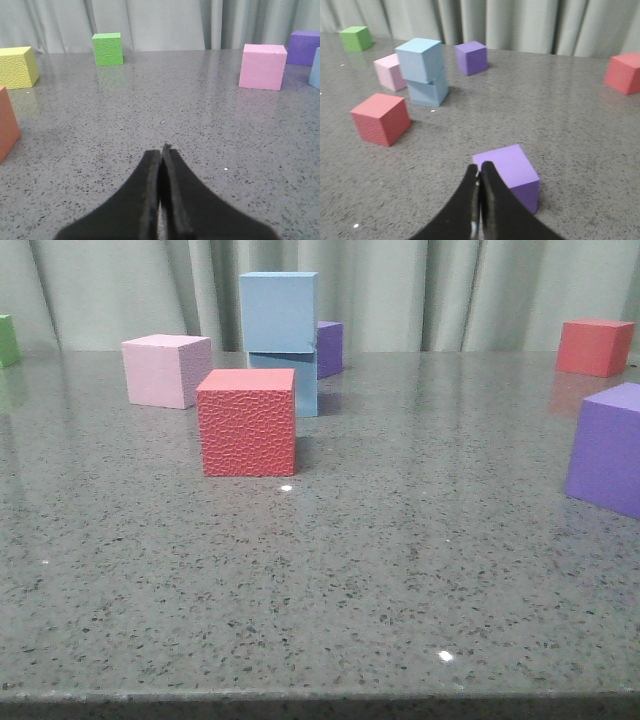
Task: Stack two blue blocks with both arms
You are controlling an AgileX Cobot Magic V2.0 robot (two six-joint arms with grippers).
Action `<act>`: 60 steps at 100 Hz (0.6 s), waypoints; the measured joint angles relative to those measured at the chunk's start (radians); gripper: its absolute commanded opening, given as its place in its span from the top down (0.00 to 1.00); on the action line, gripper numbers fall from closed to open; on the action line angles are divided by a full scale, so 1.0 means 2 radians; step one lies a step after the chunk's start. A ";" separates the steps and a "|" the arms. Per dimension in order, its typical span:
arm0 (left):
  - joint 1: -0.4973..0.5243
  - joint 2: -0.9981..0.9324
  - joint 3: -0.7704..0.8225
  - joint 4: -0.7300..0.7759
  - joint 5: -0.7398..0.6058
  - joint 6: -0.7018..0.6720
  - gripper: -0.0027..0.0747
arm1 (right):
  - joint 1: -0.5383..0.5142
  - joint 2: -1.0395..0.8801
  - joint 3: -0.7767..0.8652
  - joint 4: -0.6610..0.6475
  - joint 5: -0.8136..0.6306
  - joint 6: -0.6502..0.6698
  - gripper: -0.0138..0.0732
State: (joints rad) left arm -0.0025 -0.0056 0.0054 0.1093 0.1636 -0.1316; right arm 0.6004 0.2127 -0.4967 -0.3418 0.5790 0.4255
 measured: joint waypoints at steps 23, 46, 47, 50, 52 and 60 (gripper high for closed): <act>0.000 0.000 0.000 0.000 0.000 0.000 0.99 | -0.093 0.000 0.049 0.100 -0.082 -0.089 0.96; 0.000 0.000 0.000 0.000 0.000 0.000 0.99 | -0.167 -0.010 0.108 0.171 -0.178 -0.162 0.96; 0.000 0.000 0.000 0.000 0.000 0.000 0.99 | -0.169 -0.011 0.110 0.171 -0.181 -0.162 0.96; 0.000 0.000 0.000 0.000 0.000 0.000 0.99 | -0.178 -0.014 0.118 0.171 -0.197 -0.164 0.96; 0.000 0.000 0.000 0.000 0.000 0.000 0.99 | -0.182 -0.015 0.124 0.171 -0.204 -0.165 0.96; 0.000 0.000 0.000 0.000 0.000 0.000 0.99 | -0.200 -0.023 0.149 0.171 -0.236 -0.166 0.96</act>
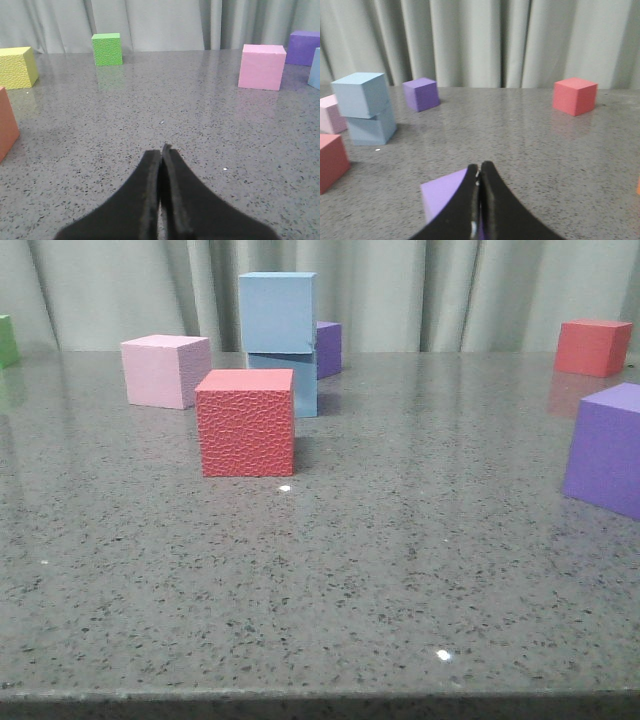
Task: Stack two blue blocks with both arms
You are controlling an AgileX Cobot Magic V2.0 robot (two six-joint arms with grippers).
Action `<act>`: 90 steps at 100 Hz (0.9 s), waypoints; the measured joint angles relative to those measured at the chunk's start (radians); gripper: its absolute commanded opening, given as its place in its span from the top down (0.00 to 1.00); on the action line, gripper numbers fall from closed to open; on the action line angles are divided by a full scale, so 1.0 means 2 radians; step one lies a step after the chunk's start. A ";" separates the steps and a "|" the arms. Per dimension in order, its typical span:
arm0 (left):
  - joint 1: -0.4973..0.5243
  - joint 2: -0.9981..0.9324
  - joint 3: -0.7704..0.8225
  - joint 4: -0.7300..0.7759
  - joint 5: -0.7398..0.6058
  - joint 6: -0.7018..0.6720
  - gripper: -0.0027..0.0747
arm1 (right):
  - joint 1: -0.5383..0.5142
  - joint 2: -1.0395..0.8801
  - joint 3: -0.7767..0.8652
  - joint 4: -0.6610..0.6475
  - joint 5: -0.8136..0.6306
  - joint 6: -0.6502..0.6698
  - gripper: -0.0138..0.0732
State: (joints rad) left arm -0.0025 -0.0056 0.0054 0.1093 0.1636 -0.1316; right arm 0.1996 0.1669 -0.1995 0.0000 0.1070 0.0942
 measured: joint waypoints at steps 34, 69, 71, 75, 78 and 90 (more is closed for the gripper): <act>0.000 0.000 0.000 0.000 0.000 0.000 0.99 | -0.052 -0.057 0.076 0.000 -0.018 0.011 0.96; 0.000 0.000 0.000 0.000 -0.002 0.000 0.99 | -0.065 -0.088 0.112 0.000 -0.004 0.027 0.96; 0.000 0.000 0.000 0.000 -0.002 0.000 0.99 | -0.065 -0.088 0.112 0.000 -0.004 0.027 0.96; 0.000 0.000 0.000 0.000 -0.002 0.000 0.99 | -0.065 -0.088 0.112 0.000 -0.003 0.028 0.96; 0.000 0.000 0.000 0.000 -0.002 0.000 0.99 | -0.065 -0.088 0.112 0.000 -0.003 0.028 0.96; 0.000 0.000 0.000 0.000 -0.002 0.000 0.99 | -0.065 -0.088 0.112 0.000 -0.003 0.030 0.96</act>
